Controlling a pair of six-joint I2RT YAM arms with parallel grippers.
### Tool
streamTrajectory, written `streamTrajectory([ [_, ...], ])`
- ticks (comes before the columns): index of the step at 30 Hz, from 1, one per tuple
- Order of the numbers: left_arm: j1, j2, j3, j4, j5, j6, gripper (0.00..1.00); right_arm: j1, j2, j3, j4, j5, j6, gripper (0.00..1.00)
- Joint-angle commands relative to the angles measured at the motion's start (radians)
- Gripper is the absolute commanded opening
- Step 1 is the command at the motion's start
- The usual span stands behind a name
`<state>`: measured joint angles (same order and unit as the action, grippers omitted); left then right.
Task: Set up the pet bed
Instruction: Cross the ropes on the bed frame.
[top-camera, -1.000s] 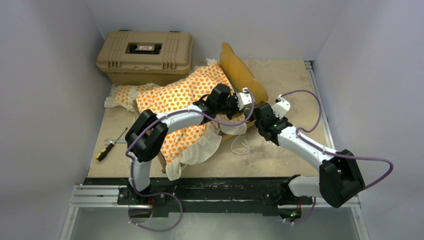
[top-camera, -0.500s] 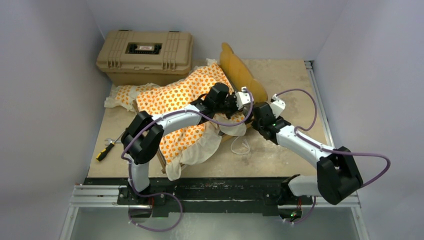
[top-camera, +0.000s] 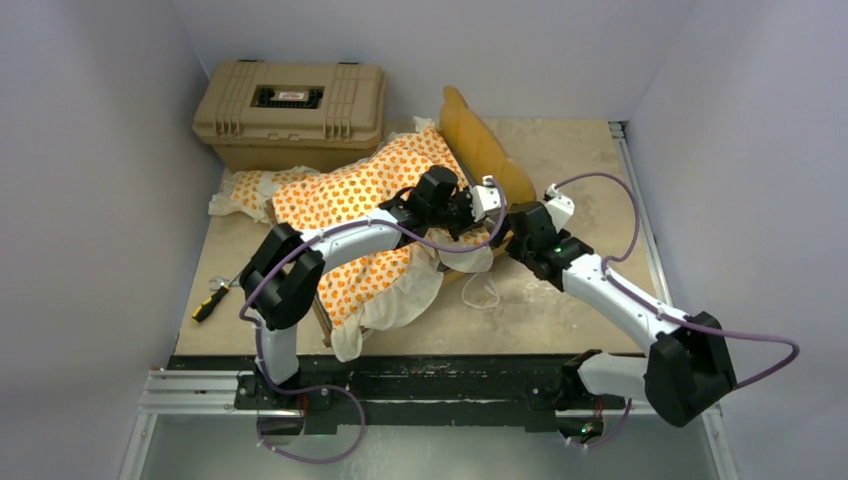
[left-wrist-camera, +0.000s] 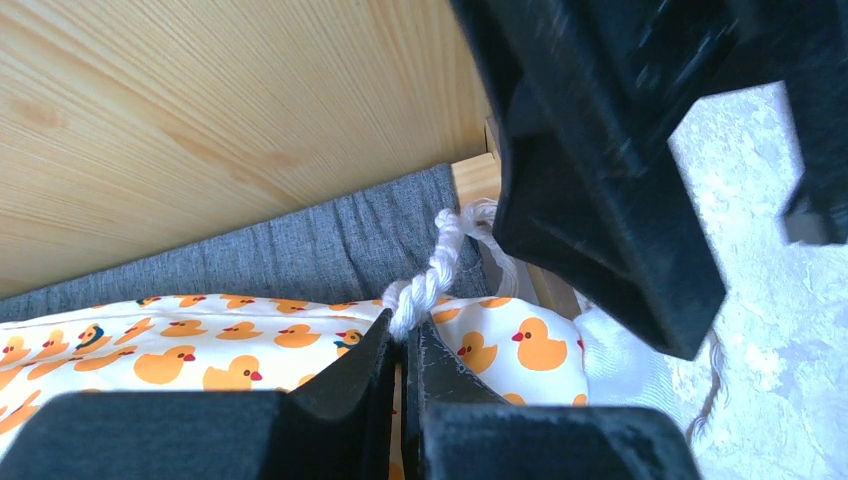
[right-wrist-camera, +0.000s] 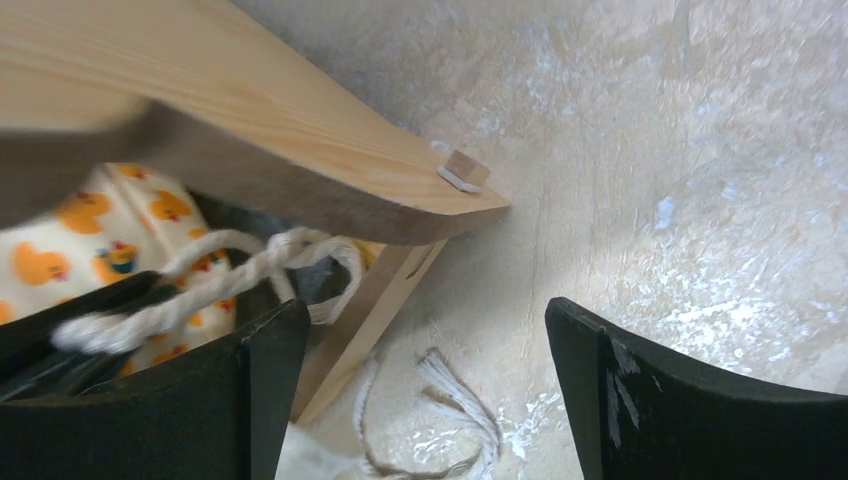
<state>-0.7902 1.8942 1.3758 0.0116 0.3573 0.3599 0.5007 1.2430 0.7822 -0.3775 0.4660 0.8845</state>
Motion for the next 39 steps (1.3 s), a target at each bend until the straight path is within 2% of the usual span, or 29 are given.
streamTrajectory([
  [1,0.003,-0.047,-0.008,-0.007,0.027,0.016,0.0,-0.003,-0.081,0.099,-0.067,0.063,-0.048,0.92],
  [5,0.002,-0.045,-0.004,-0.009,0.031,0.017,0.0,-0.027,-0.083,0.093,-0.079,0.104,-0.032,0.93],
  [10,0.002,-0.052,-0.006,-0.01,0.031,0.021,0.0,-0.061,-0.056,0.048,-0.015,0.093,-0.032,0.93],
  [19,0.002,-0.06,-0.003,-0.045,0.042,0.022,0.0,-0.062,0.053,0.027,0.067,-0.003,-0.088,0.91],
  [28,0.003,-0.074,0.001,-0.063,0.04,0.022,0.0,-0.063,0.032,-0.014,0.07,-0.074,-0.119,0.89],
  [39,0.002,-0.073,0.04,-0.16,0.044,0.065,0.0,-0.062,0.0,-0.018,0.055,-0.064,-0.108,0.89],
])
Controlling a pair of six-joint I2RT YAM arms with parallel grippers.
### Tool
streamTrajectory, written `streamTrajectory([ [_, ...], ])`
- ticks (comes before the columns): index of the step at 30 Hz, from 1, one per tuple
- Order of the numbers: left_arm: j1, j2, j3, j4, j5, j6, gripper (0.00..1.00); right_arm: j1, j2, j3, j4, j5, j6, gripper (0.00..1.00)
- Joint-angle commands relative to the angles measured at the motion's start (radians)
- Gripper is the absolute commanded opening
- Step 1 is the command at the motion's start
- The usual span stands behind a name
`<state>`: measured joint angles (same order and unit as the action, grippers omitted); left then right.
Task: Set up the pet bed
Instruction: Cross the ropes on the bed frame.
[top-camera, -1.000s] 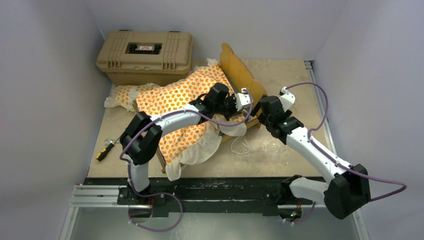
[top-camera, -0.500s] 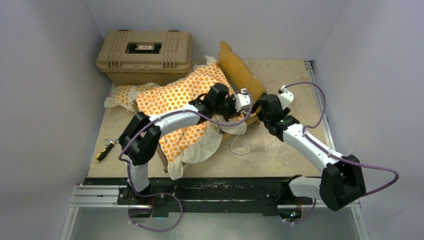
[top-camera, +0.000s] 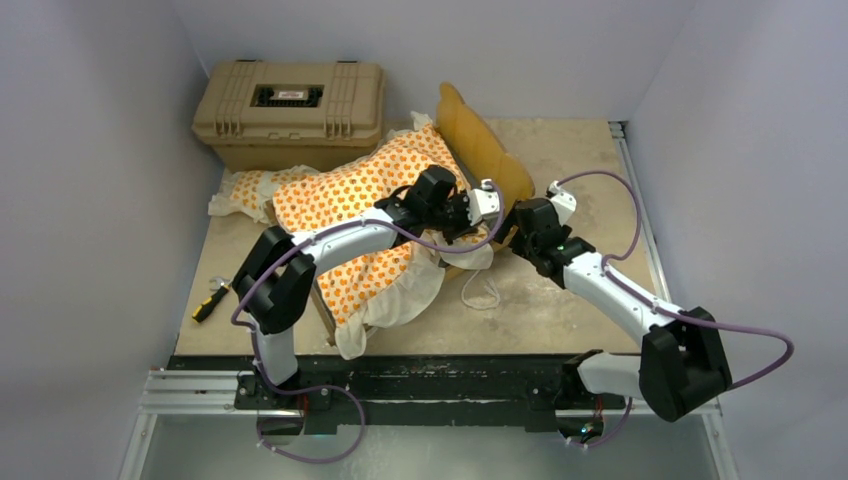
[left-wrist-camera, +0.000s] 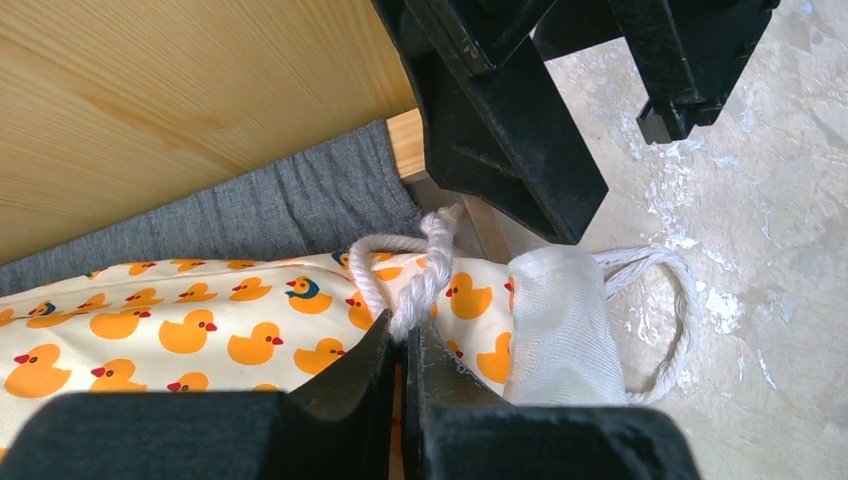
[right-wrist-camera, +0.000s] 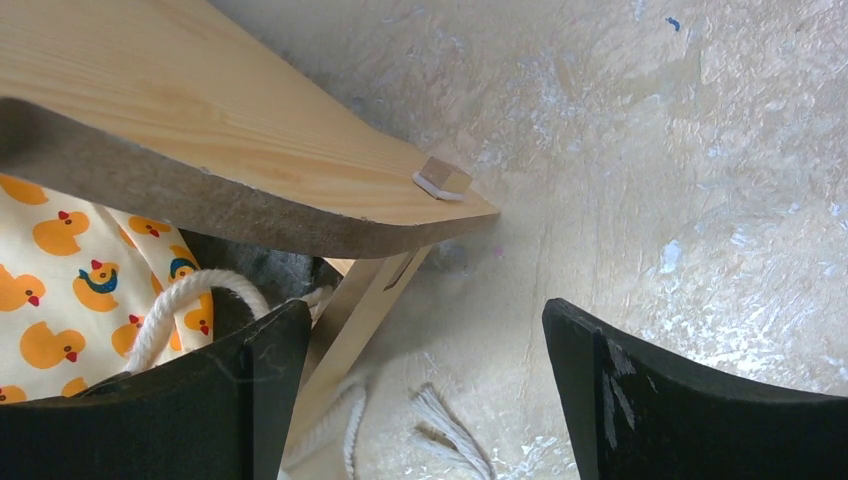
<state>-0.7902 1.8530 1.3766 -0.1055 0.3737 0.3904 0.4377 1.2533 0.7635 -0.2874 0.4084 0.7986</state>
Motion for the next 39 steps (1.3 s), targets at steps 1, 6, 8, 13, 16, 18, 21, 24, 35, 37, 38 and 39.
streamTrajectory([
  [1,0.002,-0.023,0.05,-0.05,0.031,0.034,0.0,0.001,-0.01,0.001,-0.037,0.0,-0.019,0.89],
  [6,-0.007,0.039,0.105,-0.073,0.048,0.035,0.0,0.0,-0.062,0.002,-0.066,0.012,0.006,0.91],
  [8,-0.014,0.062,0.124,-0.084,0.044,0.045,0.0,0.001,-0.101,-0.01,-0.064,0.019,0.013,0.92],
  [13,-0.026,0.11,0.185,-0.158,0.021,0.078,0.0,-0.029,-0.164,-0.05,-0.045,-0.057,0.024,0.92],
  [16,-0.027,0.123,0.21,-0.215,-0.008,0.105,0.0,-0.099,-0.205,-0.104,-0.008,-0.162,0.019,0.91],
  [18,-0.029,0.131,0.226,-0.256,-0.024,0.125,0.0,-0.15,-0.241,-0.146,0.03,-0.228,0.01,0.91],
  [21,-0.042,0.144,0.258,-0.316,-0.056,0.152,0.0,-0.197,-0.277,-0.18,0.07,-0.287,0.0,0.91],
  [24,-0.059,0.152,0.279,-0.342,-0.064,0.163,0.0,-0.218,-0.287,-0.202,0.1,-0.335,-0.008,0.91],
  [35,-0.08,0.051,0.278,-0.26,-0.181,0.078,0.63,-0.266,-0.337,-0.358,0.204,-0.444,0.005,0.72],
  [37,-0.08,-0.001,0.265,-0.238,-0.221,0.052,0.7,-0.271,-0.341,-0.376,0.213,-0.447,0.01,0.7],
  [38,-0.08,-0.023,0.263,-0.238,-0.241,0.033,0.72,-0.273,-0.336,-0.383,0.217,-0.445,0.008,0.69],
  [39,-0.08,-0.044,0.263,-0.242,-0.256,0.012,0.74,-0.276,-0.329,-0.389,0.223,-0.445,0.005,0.68],
])
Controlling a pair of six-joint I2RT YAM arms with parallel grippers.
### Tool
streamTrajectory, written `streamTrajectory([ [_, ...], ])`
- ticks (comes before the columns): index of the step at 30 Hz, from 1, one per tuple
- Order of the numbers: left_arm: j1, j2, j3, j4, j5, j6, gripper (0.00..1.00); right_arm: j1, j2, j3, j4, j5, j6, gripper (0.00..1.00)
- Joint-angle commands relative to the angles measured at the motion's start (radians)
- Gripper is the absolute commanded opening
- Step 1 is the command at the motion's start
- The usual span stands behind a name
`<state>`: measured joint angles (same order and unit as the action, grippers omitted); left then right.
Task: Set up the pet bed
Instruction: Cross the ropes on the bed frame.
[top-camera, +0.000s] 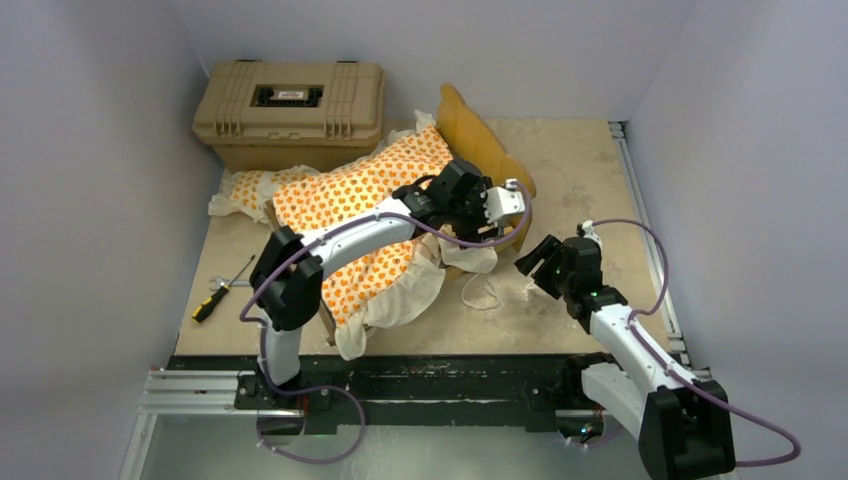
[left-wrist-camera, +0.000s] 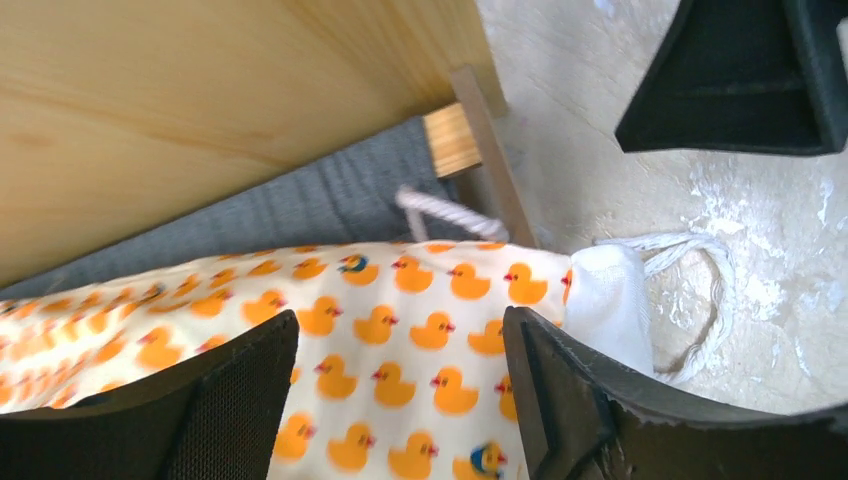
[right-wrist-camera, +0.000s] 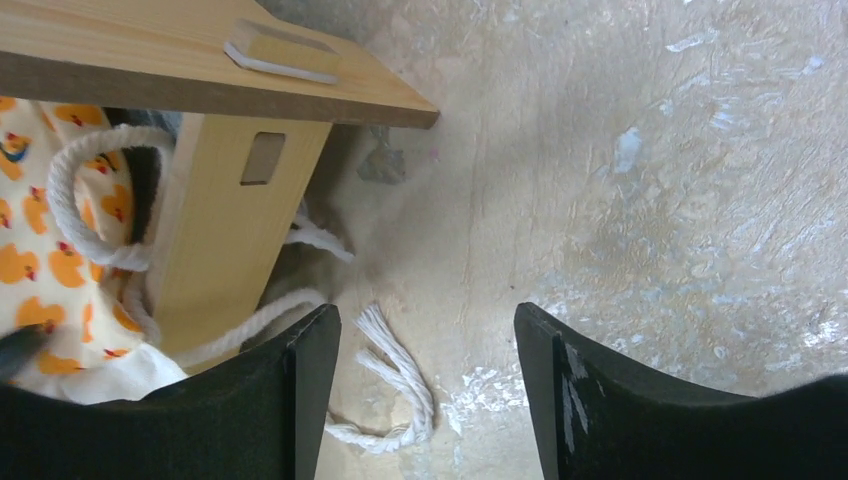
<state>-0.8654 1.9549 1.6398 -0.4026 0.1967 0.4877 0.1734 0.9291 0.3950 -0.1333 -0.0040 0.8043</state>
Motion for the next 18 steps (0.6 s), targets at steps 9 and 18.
streamTrajectory([
  [9,-0.009,-0.363,-0.187,0.052,-0.193,-0.319,0.76,-0.011,0.105,-0.115,0.407,-0.165,-0.099,0.52],
  [18,-0.009,-0.558,-0.394,0.094,-0.341,-0.317,0.75,0.117,0.229,-0.152,0.715,-0.095,-0.123,0.42],
])
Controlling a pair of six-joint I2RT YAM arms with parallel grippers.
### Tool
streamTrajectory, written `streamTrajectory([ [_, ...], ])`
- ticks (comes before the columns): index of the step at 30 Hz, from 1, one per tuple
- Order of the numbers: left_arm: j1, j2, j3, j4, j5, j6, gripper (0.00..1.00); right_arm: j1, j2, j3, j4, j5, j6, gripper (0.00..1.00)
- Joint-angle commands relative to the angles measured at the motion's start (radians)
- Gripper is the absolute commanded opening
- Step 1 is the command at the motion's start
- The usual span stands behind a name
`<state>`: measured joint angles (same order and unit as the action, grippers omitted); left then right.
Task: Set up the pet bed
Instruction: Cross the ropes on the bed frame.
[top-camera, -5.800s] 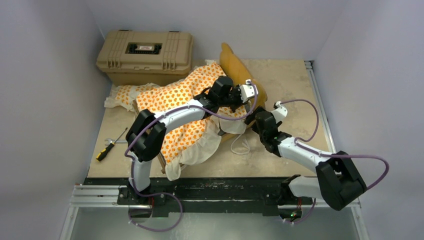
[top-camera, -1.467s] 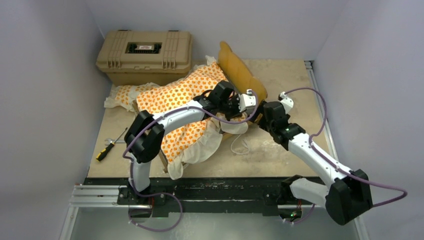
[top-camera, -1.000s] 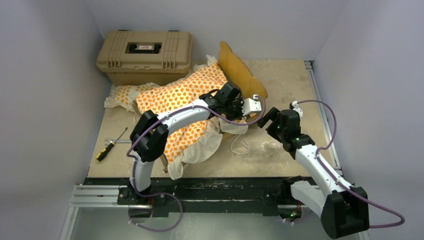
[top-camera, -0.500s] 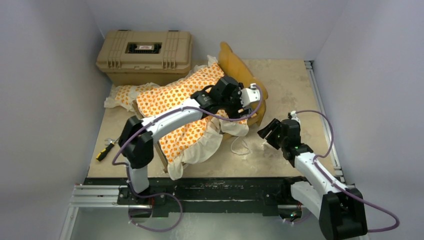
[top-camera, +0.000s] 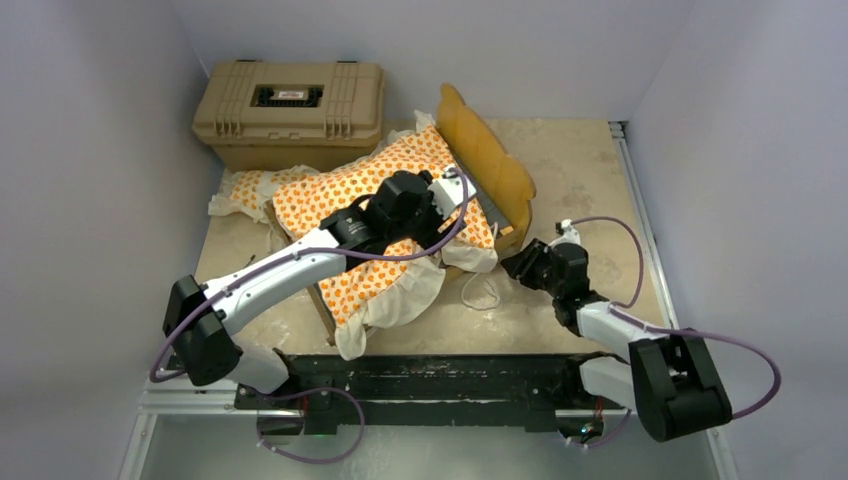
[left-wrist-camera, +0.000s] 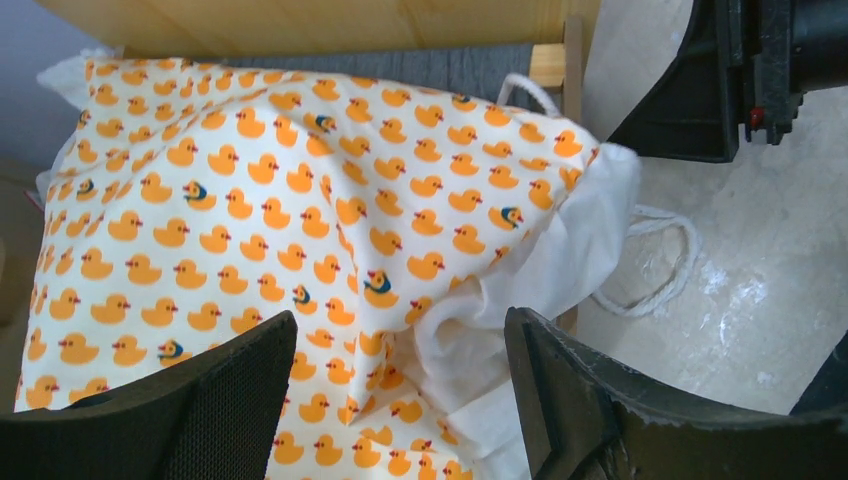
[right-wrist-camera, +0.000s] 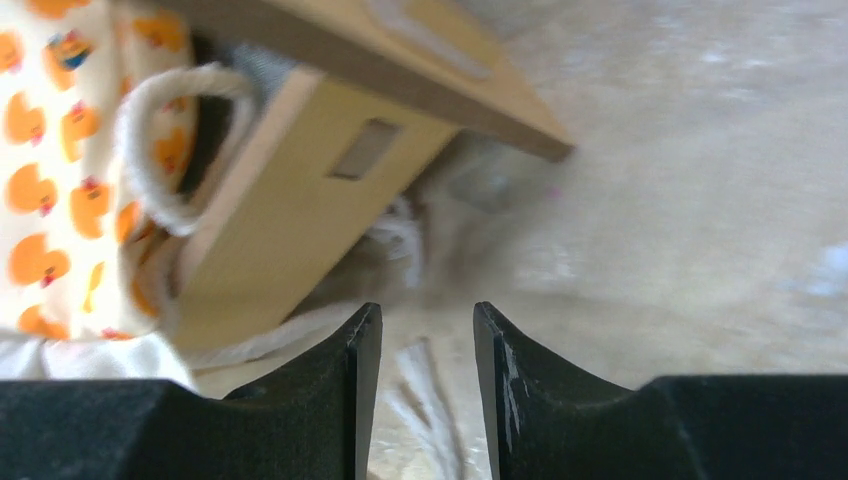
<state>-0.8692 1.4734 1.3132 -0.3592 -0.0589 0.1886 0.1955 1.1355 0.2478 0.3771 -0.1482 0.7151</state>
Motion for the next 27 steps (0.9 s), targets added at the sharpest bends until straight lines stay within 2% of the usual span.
streamTrajectory([
  [1,-0.004,-0.093,-0.09,0.068,-0.104,0.002,0.75,0.141,0.027,-0.003,0.214,0.111,-0.019,0.42],
  [2,-0.004,-0.109,-0.107,0.086,-0.126,0.028,0.75,0.171,0.039,-0.008,0.228,0.173,-0.002,0.42],
  [6,0.007,-0.15,-0.146,0.135,-0.207,0.098,0.76,0.195,0.093,-0.047,0.307,0.243,0.031,0.41],
  [11,0.044,-0.199,-0.195,0.202,-0.221,0.08,0.77,0.273,0.054,-0.043,0.241,0.443,0.068,0.41],
  [17,0.073,-0.226,-0.245,0.245,-0.221,0.076,0.77,0.324,0.2,-0.009,0.292,0.464,0.068,0.41],
  [24,0.089,-0.25,-0.27,0.265,-0.22,0.071,0.77,0.36,0.28,-0.007,0.368,0.54,0.056,0.39],
  [27,0.097,-0.255,-0.27,0.267,-0.22,0.071,0.77,0.389,0.325,0.023,0.348,0.59,0.052,0.39],
])
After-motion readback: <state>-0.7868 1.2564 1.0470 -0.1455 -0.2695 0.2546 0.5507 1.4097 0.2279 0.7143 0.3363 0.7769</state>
